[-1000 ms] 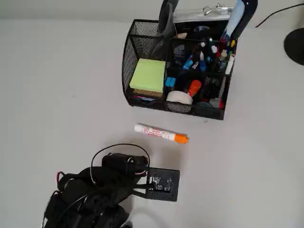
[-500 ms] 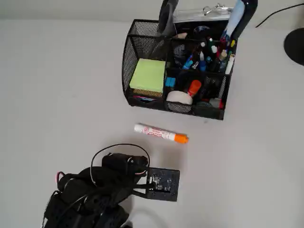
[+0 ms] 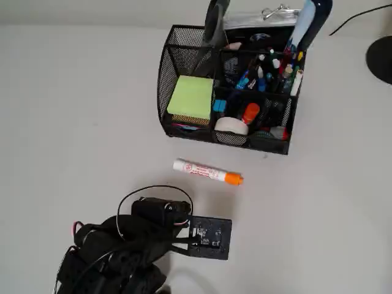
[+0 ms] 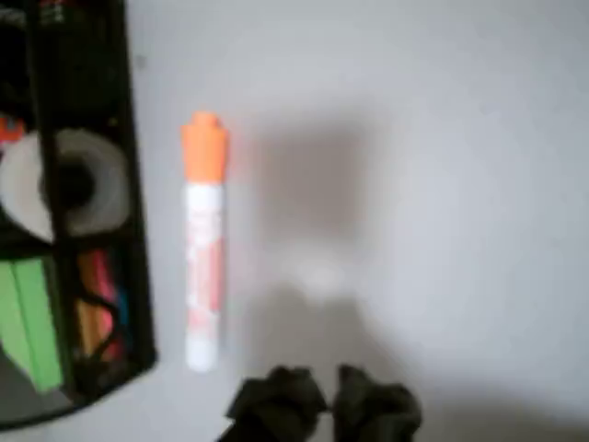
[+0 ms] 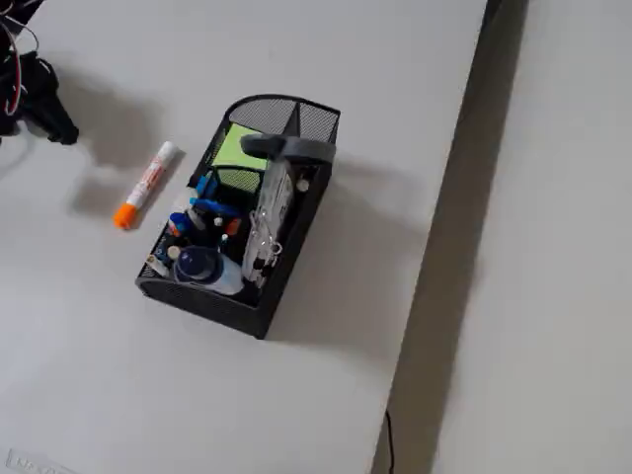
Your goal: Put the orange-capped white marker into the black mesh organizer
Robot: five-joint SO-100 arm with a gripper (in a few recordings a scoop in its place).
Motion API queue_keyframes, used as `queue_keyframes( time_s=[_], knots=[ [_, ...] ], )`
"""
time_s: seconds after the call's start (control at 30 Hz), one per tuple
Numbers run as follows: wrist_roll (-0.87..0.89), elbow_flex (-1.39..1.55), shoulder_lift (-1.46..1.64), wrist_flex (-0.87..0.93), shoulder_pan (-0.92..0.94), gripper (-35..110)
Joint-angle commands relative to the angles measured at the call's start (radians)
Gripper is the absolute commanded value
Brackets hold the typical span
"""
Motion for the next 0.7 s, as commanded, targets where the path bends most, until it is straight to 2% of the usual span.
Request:
queue_keyframes(
  time_s=[0.0, 0.47, 0.6, 0.67],
  knots=[
    [-0.009, 0.023, 0.000, 0.031, 0.008, 3],
    [-0.041, 0.025, 0.000, 0.029, -0.041, 4],
    [-0.066, 0.044, 0.002, -0.072, -0.048, 4],
    [-0.172, 0.060, 0.002, -0.123, -0.054, 6]
  ],
)
